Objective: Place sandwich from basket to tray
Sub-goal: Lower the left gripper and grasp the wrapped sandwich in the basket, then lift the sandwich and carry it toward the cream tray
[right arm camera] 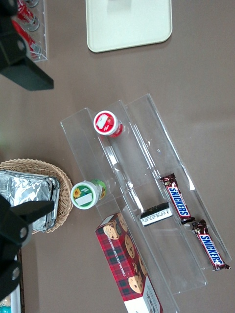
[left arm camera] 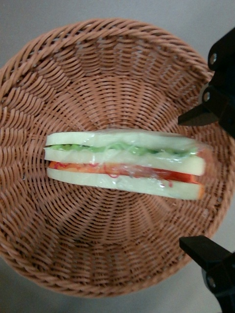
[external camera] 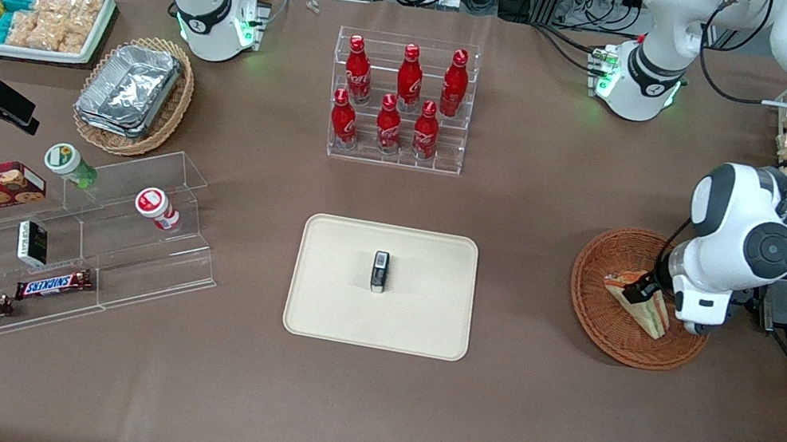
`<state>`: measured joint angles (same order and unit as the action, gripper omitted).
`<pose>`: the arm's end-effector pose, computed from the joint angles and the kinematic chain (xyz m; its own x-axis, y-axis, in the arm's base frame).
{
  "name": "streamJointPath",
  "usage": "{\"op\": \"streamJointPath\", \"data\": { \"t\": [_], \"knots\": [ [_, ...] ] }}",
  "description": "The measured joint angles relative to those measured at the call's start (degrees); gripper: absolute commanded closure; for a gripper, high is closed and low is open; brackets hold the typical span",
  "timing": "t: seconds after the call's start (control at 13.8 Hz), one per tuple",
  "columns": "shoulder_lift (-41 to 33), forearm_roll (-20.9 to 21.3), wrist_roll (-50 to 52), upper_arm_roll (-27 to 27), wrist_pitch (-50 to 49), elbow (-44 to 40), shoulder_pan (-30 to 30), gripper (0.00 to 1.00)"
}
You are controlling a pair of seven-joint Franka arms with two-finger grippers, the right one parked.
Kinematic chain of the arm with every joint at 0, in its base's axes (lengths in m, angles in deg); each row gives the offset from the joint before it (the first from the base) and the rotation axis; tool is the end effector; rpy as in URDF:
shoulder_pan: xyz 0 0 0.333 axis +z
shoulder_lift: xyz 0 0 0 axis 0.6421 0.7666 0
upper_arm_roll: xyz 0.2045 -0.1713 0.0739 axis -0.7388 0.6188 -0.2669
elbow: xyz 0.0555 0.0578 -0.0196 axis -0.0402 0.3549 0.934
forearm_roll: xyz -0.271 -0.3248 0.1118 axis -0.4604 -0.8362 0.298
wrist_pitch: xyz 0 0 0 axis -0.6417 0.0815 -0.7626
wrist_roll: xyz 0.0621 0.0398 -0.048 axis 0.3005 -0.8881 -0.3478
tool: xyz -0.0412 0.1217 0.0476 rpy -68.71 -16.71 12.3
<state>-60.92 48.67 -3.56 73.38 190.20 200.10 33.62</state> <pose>0.5573 -0.0379 0.1668 0.6879 0.7205 -0.0878 0.7114 -0.6932 -0.1154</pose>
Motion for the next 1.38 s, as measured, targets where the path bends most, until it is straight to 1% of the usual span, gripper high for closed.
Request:
{"op": "streamJointPath", "data": {
  "t": [0.07, 0.14, 0.22, 0.43, 0.65, 0.72, 0.8, 0.94, 1.09, 1.16, 1.3, 1.38],
  "knots": [
    [0.96, 0.0, 0.03, -0.37, 1.99, 0.4, 0.01, 0.2],
    [2.05, 0.0, 0.03, -0.66, 3.87, 0.64, 0.03, 0.65],
    [3.13, 0.0, 0.03, -0.79, 5.51, 0.69, 0.05, 1.0],
    [4.18, 0.0, 0.03, -0.78, 7.45, 0.58, 0.04, 1.0],
    [2.19, 0.08, 0.03, -0.79, 7.03, -0.11, 0.03, 1.0],
    [0.36, 0.18, -0.18, -0.75, 5.21, -0.42, 0.02, 1.0],
    [-2.05, 0.29, -1.27, -0.61, 1.34, -1.24, -0.03, 1.0],
    [-7.38, 0.35, -7.03, 0.41, -9.43, -4.72, -0.19, 1.0],
    [-11.08, 0.36, -14.39, 4.35, -18.16, -9.11, -0.28, 1.0],
    [-11.83, 0.35, -17.54, 7.15, -19.7, -10.54, -0.37, 1.0],
    [-11.52, 0.33, -22.08, 13.86, -19.16, -11.79, -0.53, 1.0],
    [-10.81, 0.34, -22.91, 17.41, -17.32, -11.88, -0.59, 1.0]
  ]
}}
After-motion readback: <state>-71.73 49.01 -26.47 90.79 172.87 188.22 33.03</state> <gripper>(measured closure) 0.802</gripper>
